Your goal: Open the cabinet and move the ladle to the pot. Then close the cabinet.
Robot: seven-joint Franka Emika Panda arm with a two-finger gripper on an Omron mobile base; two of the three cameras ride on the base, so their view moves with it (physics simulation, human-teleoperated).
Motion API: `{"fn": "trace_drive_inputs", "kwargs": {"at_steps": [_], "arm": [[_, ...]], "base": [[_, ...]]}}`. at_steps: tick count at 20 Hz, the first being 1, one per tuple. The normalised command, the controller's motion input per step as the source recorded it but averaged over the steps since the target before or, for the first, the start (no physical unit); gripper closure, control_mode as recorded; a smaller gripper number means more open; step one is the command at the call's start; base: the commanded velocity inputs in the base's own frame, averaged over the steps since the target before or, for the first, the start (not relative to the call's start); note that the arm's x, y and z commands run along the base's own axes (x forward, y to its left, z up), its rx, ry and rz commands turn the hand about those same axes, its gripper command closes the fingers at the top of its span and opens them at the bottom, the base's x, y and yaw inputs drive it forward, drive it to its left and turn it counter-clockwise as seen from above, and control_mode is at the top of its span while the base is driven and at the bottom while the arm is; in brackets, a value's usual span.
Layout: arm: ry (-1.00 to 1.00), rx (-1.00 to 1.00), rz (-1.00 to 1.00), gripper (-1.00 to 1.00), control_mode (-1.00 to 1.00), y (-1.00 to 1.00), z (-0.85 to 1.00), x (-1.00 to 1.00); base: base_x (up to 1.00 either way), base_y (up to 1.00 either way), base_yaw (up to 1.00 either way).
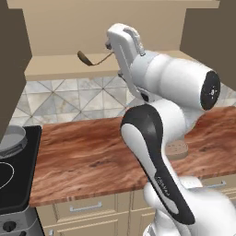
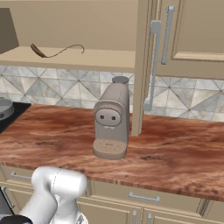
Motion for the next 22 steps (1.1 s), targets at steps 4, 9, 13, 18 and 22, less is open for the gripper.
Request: {"fn": "trace_drive_inputs", "kwargs": {"at_steps": [4,9,13,18,22], "arm": [[0.31,-0.02,-0.25,-1.00,-1.00,-0.03,0.17,0.31],[-0.09,-0.20,-0.18,-1.00,-1.00,-0.36,-0.01,0.03],[-0.44,-0.38,-0.12,-1.00,-1.00,-0.14,-0.03,-0.03],[-0.36,-0.30,-0.13,-1.00,-1.00,-0.02,-0.01,0.02],[0.07,0.02,-0.07,-1.00,-1.00,0.00,0.00,0.33]], "base": [[0.00,0.00,0.00],[0.00,0.00,0.00],[0.00,0.00,0.00],[0.00,0.00,0.00],[0.00,0.00,0.00]]}}
